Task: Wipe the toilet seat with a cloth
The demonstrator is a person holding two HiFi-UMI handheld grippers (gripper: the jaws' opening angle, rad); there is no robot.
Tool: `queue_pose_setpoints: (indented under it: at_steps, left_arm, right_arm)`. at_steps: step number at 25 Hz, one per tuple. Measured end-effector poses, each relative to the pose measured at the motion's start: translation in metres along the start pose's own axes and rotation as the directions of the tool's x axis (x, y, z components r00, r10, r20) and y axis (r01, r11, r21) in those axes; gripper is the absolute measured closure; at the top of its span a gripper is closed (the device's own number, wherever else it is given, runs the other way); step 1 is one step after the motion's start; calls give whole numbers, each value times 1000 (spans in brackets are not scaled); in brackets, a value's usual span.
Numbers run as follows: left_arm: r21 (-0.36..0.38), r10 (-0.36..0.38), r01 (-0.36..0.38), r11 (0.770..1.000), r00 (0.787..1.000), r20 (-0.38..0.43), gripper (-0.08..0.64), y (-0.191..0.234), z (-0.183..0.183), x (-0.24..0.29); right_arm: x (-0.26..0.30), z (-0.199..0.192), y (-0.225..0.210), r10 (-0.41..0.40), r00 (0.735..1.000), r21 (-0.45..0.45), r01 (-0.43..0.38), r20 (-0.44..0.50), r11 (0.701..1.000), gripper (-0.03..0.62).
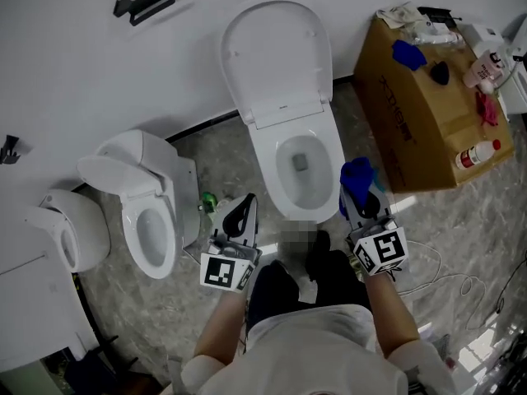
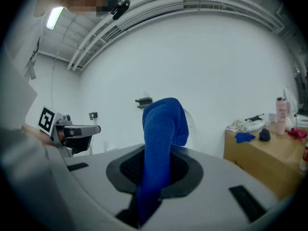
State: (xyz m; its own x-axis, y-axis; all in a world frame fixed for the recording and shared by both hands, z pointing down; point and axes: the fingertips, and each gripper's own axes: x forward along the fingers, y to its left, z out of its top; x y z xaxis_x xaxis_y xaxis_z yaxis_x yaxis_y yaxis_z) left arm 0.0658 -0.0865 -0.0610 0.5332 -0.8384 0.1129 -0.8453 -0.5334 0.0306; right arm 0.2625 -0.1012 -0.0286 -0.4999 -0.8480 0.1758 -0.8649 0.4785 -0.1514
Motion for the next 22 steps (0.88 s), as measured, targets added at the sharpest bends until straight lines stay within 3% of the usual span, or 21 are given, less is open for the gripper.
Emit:
queue_pose_setpoints:
  at_steps: [6,16,22]
  left_arm:
    - [-35,-10,10,999,1000,21,554,38,-107,44]
    - [39,-59,55,998,995,83,554,72,-262,99]
    - [110,-35,17,994,985,166,554,80,-308,102]
  right_arm:
    - [69,-101,-19,35,999,2,-35,21,999,546]
    - [152,-243,-40,88,994,-48,-85,57,995,546]
    - [161,-293,-46,27,996,-46,-23,89,999,546]
